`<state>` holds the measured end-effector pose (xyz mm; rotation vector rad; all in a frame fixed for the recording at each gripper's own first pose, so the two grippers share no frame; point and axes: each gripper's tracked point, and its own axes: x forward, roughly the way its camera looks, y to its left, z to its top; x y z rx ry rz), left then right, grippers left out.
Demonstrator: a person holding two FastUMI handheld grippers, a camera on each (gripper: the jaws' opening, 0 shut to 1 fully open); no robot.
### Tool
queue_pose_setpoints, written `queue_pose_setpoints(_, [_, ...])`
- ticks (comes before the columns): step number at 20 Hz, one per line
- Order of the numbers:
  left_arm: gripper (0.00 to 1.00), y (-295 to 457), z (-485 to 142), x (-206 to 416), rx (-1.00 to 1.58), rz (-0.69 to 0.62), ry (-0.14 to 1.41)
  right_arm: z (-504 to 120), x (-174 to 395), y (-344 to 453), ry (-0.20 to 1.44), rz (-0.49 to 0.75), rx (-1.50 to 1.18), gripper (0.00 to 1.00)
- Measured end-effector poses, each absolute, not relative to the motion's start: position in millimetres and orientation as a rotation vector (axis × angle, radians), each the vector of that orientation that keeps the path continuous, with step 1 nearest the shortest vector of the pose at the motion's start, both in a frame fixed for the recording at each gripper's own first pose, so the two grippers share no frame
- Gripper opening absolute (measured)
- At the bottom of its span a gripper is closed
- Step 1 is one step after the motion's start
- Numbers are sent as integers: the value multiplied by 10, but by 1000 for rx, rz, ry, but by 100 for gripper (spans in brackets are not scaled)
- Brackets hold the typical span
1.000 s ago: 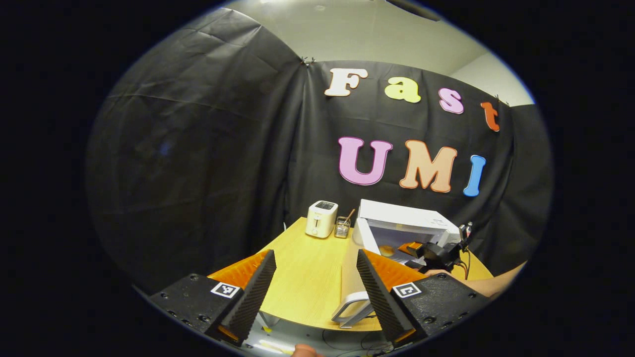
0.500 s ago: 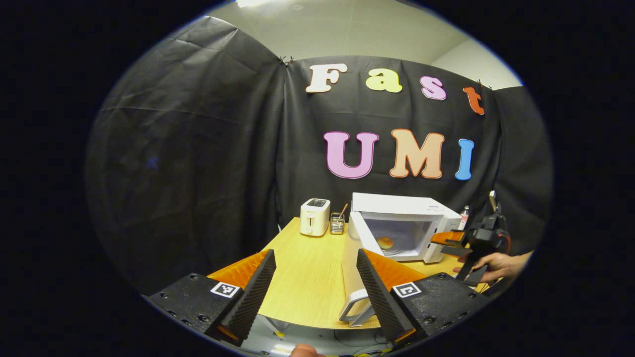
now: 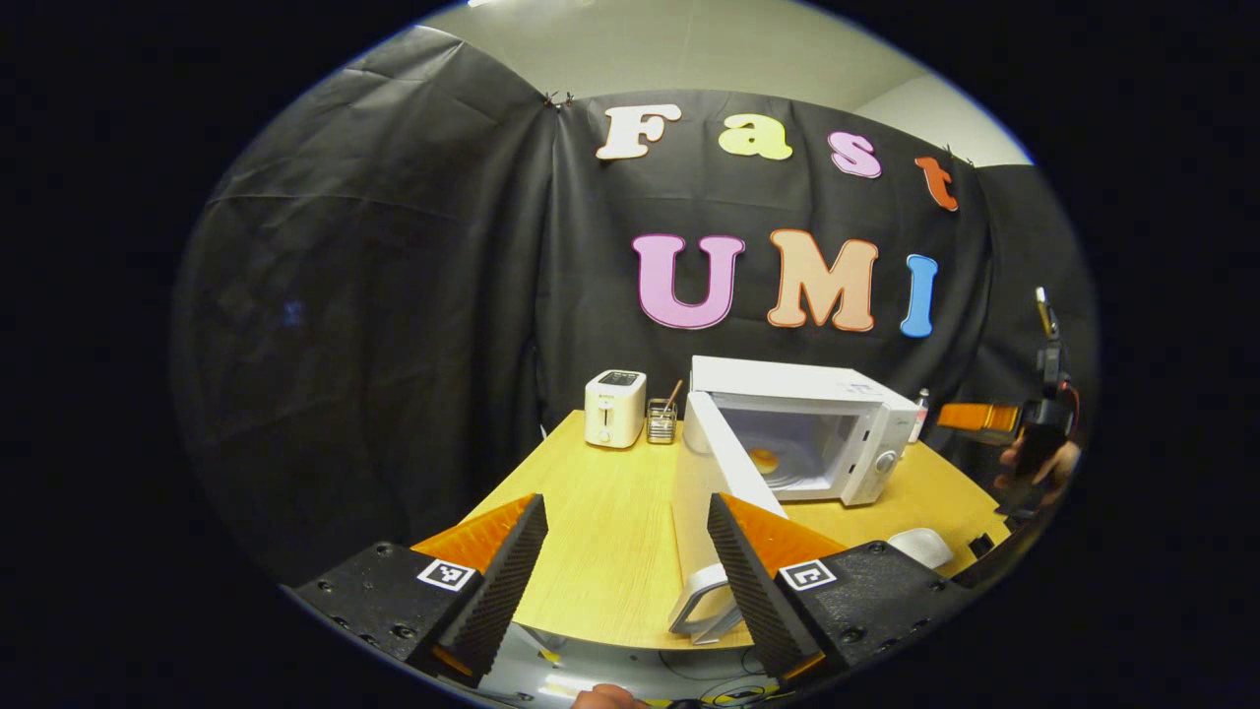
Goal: Open the microwave oven with the left hand, put the food in, and close the microwave oven.
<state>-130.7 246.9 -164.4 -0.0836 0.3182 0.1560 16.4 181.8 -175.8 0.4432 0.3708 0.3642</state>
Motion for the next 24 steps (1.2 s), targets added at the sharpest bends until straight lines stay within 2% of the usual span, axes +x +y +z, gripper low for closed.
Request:
queue_pose_setpoints(1, [94,2479,-1677,-1297,-80,156,321,-1665,143,1753,356,365,437,89])
queue_pose_setpoints(3, [96,2457,-1708,-1262,-87,137,301,-1547,92,1637,343,365,418,89])
queue_pose_setpoints(4, [96,2473,-1767,-1245,-87,138,308,-1489,58,1569,336,362,402,98])
queue_pose_setpoints(5, [94,2518,-1849,-1245,-78,152,326,-1438,25,1508,329,362,381,98])
queue_pose_setpoints(7, [95,2599,-2010,-1254,-72,181,358,-1375,-7,1437,320,364,361,98])
queue_pose_setpoints(8, [90,2573,-2044,-1267,-82,180,370,-1373,-24,1427,323,362,367,89])
queue_pose_setpoints(9, [84,2562,-2071,-1269,-89,178,379,-1364,-40,1417,327,359,378,89])
queue_pose_setpoints(11, [57,2551,-2171,-1255,-92,172,398,-1348,-76,1400,329,355,386,89])
queue_pose_setpoints(12, [44,2555,-2232,-1255,-93,170,414,-1354,-91,1401,331,357,382,98])
queue_pose_setpoints(13, [31,2543,-2305,-1263,-104,166,440,-1352,-99,1413,334,361,382,89])
queue_pose_setpoints(14, [10,2526,-2367,-1277,-127,161,456,-1343,-113,1410,335,361,388,89])
queue_pose_setpoints(15, [4,2444,-2393,-1286,-165,131,466,-1315,-109,1406,333,359,398,89])
queue_pose_setpoints(16, [7,2363,-2448,-1272,-200,116,482,-1289,-91,1389,327,353,407,89])
queue_pose_setpoints(17, [7,2346,-2501,-1270,-215,114,492,-1267,-77,1378,323,351,413,98])
queue_pose_setpoints(19, [6,2347,-2631,-1258,-218,119,525,-1265,-81,1367,325,345,421,98])
queue_pose_setpoints(20, [6,2329,-2676,-1272,-221,115,534,-1277,-80,1365,326,343,423,89])
queue_pose_setpoints(21, [7,2303,-2704,-1272,-229,108,540,-1274,-88,1367,327,342,422,98])
queue_pose_setpoints(24, [7,2205,-2825,-1284,-258,82,573,-1273,-103,1366,330,337,420,98])
